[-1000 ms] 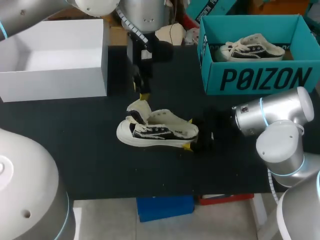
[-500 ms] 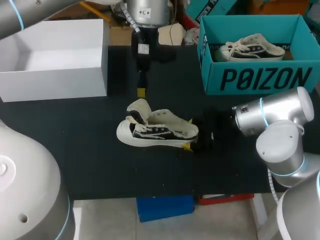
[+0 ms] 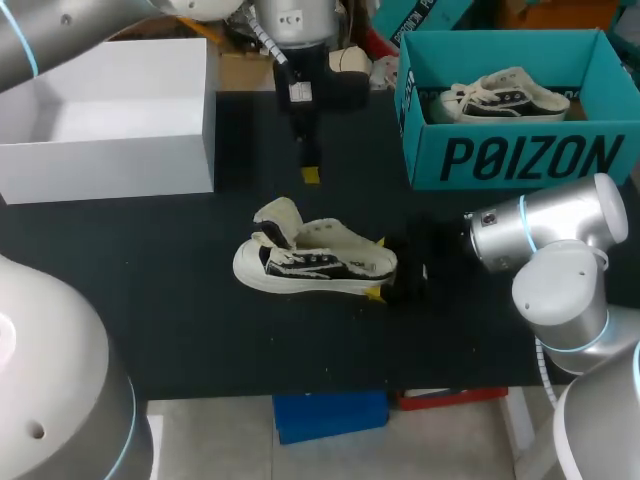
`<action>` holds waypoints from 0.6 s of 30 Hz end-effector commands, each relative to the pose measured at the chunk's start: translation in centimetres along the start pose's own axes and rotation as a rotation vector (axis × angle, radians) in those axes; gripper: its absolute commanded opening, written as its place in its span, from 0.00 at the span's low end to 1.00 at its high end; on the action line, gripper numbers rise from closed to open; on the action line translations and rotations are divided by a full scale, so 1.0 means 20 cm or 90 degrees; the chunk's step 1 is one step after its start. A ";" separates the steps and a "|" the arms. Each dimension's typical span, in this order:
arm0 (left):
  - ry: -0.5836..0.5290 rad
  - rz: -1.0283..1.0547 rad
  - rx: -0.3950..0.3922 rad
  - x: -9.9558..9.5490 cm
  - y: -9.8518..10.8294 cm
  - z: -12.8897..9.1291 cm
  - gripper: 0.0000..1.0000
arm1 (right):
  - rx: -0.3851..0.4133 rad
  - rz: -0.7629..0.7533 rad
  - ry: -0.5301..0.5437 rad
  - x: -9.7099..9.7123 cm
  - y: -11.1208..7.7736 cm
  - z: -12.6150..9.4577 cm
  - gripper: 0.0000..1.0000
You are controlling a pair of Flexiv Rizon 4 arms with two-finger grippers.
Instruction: Take the shoe out of the shoebox, open the shoe tongue, remove and reinsert the insole, then place the shoe into the shoebox
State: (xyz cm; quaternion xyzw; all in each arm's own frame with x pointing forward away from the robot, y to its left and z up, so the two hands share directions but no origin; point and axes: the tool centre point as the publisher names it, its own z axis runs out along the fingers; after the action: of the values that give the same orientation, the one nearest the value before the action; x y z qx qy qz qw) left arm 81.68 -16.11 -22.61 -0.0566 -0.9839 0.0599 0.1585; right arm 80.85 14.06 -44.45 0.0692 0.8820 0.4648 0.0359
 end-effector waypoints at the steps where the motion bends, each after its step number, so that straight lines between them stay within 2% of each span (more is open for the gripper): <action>1: -0.069 0.008 0.051 0.03 0.06 0.06 0.00 | 0.000 0.001 -0.001 0.00 -0.02 0.00 0.00; 14: -0.069 0.008 0.051 0.03 0.06 0.06 0.00 | 0.000 0.001 -0.001 0.00 -0.02 0.00 0.00; 16: -0.076 0.035 0.052 0.02 0.05 0.09 0.00 | 0.000 0.001 -0.001 0.00 -0.02 0.00 0.00; 18: -0.069 0.063 0.075 0.00 0.04 0.12 0.00 | 0.000 0.001 -0.001 0.00 -0.02 0.00 0.00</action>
State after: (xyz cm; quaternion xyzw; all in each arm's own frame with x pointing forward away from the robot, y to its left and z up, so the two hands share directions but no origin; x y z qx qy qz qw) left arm 80.89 -15.34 -23.88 -0.0841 -0.9852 0.1105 0.1004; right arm 80.85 14.05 -44.45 0.0692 0.8820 0.4648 0.0359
